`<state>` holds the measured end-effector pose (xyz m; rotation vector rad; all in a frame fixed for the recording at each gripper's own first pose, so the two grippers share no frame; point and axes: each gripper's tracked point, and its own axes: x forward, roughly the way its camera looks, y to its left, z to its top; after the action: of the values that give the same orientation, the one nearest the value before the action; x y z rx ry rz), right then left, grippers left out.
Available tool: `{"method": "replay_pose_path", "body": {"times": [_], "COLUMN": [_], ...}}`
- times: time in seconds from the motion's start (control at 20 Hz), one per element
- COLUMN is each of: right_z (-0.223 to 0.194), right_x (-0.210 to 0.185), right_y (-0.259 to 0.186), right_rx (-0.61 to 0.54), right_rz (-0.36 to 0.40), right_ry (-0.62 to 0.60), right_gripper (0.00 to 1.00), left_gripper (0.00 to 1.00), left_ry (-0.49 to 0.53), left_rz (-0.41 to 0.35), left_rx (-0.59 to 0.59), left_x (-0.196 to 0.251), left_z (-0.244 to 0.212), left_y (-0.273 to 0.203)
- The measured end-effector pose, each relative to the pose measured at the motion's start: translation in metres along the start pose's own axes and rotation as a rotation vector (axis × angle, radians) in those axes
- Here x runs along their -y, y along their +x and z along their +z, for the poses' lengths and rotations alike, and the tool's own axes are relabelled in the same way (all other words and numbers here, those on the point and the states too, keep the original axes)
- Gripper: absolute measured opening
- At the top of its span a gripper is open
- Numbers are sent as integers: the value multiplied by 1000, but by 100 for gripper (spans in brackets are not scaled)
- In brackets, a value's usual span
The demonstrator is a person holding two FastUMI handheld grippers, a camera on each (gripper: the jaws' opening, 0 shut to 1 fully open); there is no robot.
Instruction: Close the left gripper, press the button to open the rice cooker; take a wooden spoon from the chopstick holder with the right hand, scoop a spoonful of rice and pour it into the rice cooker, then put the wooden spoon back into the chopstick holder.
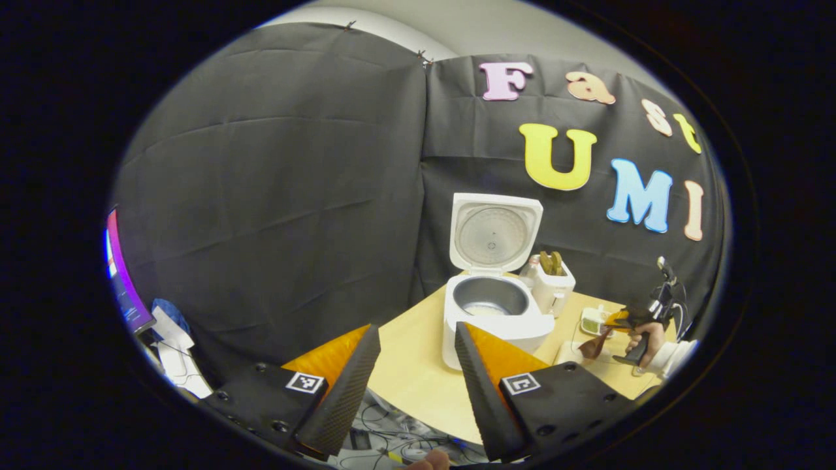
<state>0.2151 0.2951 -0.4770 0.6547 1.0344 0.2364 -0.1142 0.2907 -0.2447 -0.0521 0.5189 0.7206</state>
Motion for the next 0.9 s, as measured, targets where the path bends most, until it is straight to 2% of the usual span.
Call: {"method": "replay_pose_path", "body": {"times": [0.1,0.65,0.7,0.8,0.9], "right_z": [4,46,50,54,60], "right_x": [-1,-33,-37,-44,-51], "right_y": [-4,-56,-61,-71,-81], "right_rx": [4,94,102,110,121], "right_rz": [27,178,189,213,238], "right_ry": [84,240,247,264,272], "right_gripper": [17,17,17,17,17], "left_gripper": [84,84,78,78,89], "left_ry": [8,41,42,41,45], "left_rz": [-6,-25,-26,-27,-30], "left_rx": [6,32,31,33,33], "left_x": [1,5,5,5,4], "left_z": [0,13,13,16,16], "left_y": [-1,-9,-9,-10,-10]}}
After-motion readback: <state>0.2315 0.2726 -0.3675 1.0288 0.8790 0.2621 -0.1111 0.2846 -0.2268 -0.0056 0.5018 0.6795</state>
